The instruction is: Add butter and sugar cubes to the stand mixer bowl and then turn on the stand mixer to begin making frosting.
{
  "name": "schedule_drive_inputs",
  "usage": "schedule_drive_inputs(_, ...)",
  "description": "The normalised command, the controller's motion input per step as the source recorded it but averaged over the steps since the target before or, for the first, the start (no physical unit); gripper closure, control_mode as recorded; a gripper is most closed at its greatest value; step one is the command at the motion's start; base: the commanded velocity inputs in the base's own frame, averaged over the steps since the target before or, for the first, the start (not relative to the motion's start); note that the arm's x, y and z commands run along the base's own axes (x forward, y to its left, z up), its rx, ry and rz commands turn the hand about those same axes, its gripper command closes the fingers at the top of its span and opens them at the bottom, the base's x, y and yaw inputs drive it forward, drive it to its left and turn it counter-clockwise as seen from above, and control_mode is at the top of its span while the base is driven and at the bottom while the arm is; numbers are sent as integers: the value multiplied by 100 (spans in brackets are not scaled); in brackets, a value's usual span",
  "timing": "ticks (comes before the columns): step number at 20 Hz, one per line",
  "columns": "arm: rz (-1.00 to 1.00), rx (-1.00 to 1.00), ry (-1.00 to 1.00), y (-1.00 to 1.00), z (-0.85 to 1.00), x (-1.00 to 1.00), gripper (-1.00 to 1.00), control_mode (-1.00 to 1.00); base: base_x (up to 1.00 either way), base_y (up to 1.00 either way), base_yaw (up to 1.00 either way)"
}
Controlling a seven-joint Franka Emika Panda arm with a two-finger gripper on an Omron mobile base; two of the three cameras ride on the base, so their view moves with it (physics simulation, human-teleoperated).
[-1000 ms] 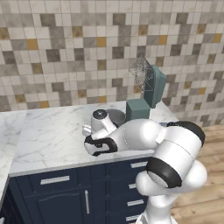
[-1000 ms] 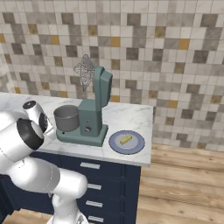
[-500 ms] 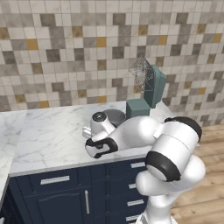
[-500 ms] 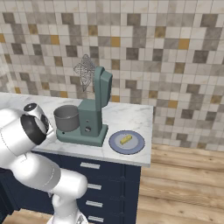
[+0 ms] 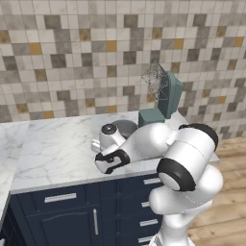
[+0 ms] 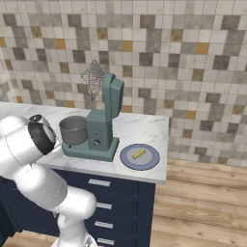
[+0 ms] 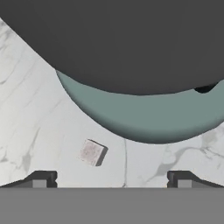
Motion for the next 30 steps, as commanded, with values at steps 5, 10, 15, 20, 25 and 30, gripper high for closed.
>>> schedule_drive_inputs(5,-1,0,0,1,-14,11,-100,-100,0,0,0)
schedule_drive_inputs(10,0,0,0,9,-9,13,-100,-100,0,0,0)
schedule_drive_inputs(15,0,0,0,12,-11,8,-100,-100,0,0,0)
schedule_drive_inputs(20,-1,0,0,9,-16,10,-100,-100,0,0,0)
schedule_drive_inputs(25,-2,0,0,0,-18,10,-100,-100,0,0,0)
schedule_drive_inputs(30,-3,0,0,0,-15,3,-100,-100,0,0,0)
